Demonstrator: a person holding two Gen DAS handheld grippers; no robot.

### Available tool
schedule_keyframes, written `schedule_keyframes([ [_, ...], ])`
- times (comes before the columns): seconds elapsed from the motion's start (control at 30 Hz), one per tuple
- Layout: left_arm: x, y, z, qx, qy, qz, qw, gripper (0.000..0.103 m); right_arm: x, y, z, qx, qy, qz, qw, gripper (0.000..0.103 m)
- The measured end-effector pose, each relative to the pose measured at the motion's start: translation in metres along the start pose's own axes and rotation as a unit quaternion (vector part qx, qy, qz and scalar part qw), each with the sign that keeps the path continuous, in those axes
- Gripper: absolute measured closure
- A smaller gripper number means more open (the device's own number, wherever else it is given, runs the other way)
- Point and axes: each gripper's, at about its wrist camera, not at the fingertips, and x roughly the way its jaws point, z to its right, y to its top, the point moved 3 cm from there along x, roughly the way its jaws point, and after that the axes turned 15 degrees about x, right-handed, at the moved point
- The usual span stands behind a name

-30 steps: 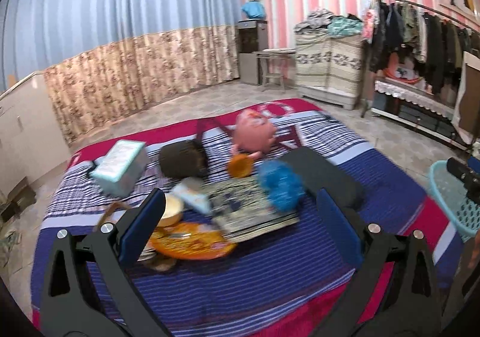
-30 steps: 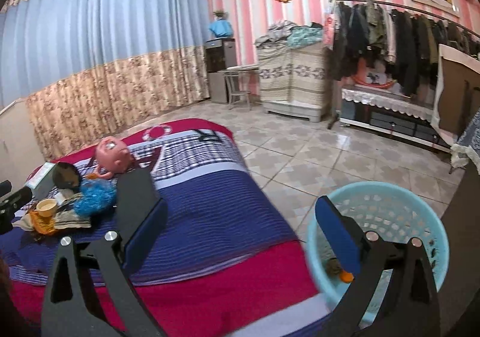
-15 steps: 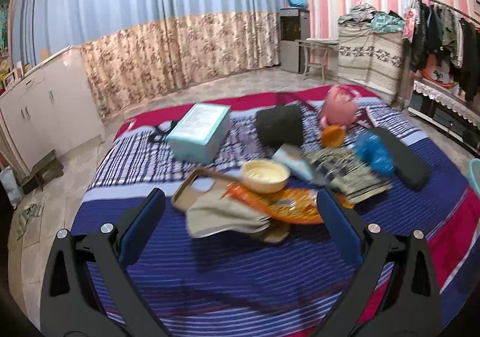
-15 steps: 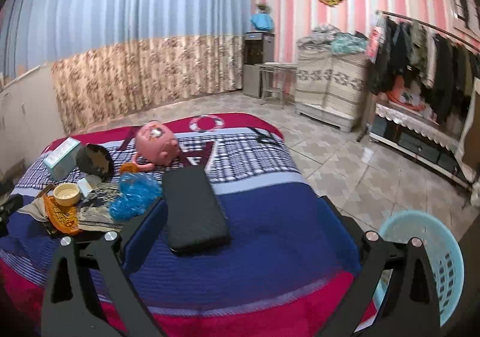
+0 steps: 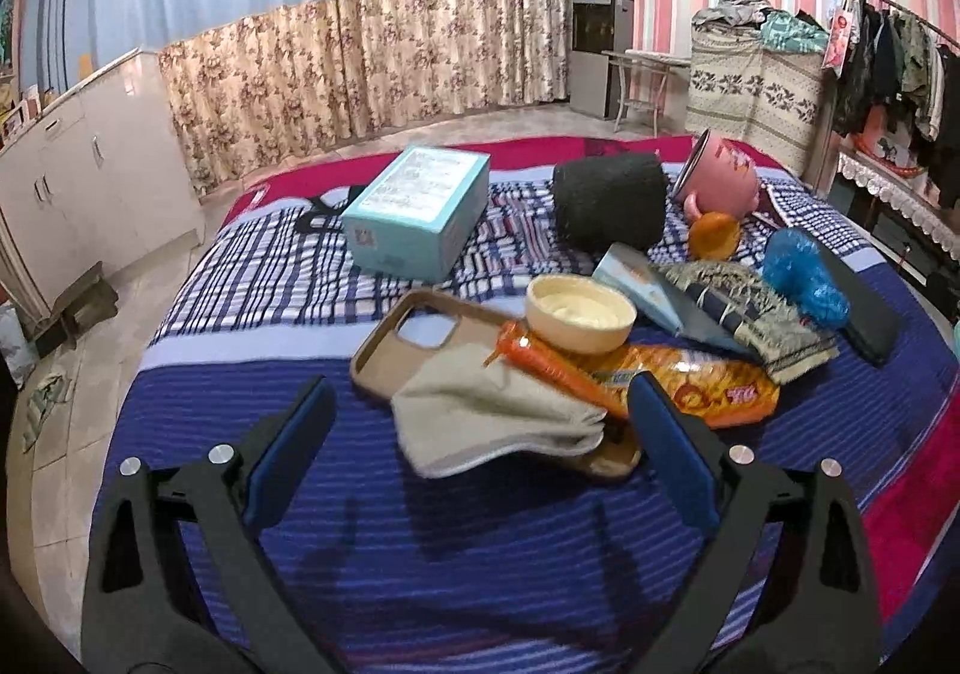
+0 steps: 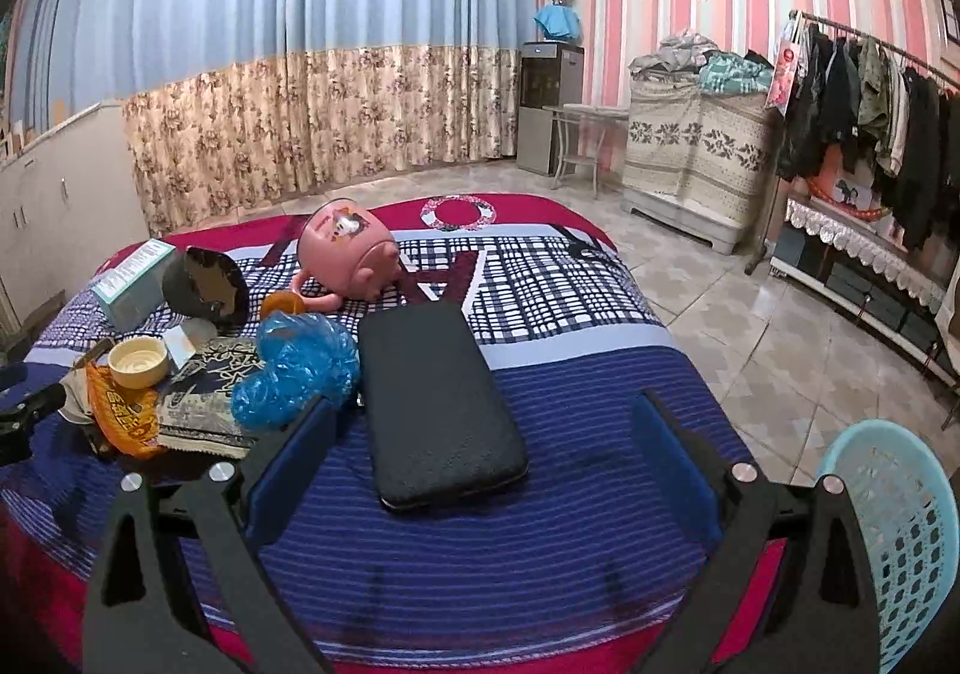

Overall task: Collect trash
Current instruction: 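Move both tools back over the bed toward the blue plastic bag, then grasp the blue plastic bag with the right tool and lift it toward the wastebasket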

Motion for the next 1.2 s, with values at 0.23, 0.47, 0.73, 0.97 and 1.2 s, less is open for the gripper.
schedule_keyframes([
  [0.23, 0.004, -0.017, -0.01, -0.006, 0.002, -0.023, 0.9997, 0.014, 0.005, -0.003, 0.0, 0.001, -0.006, -0.011, 1.0, 0.007],
  [0.47, 0.016, -0.02, -0.042, -0.067, -0.03, -0.025, 0.997, 0.023, 0.006, -0.006, -0.009, -0.011, 0.0, -0.012, 1.0, 0.007],
  [0.73, 0.034, -0.023, -0.023, -0.054, -0.074, -0.041, 0.995, 0.067, 0.012, -0.013, -0.017, -0.021, 0.004, -0.022, 1.0, 0.007],
  [0.97, 0.01, -0.015, -0.03, -0.019, -0.063, -0.022, 0.9976, 0.1, 0.021, -0.017, -0.036, -0.025, 0.028, -0.035, 0.999, 0.007],
  [1.2, -0.018, 0.0, -0.057, 0.002, -0.001, 0.0, 1.0, 0.101, 0.032, -0.021, -0.068, -0.054, 0.057, -0.049, 0.996, 0.008],
])
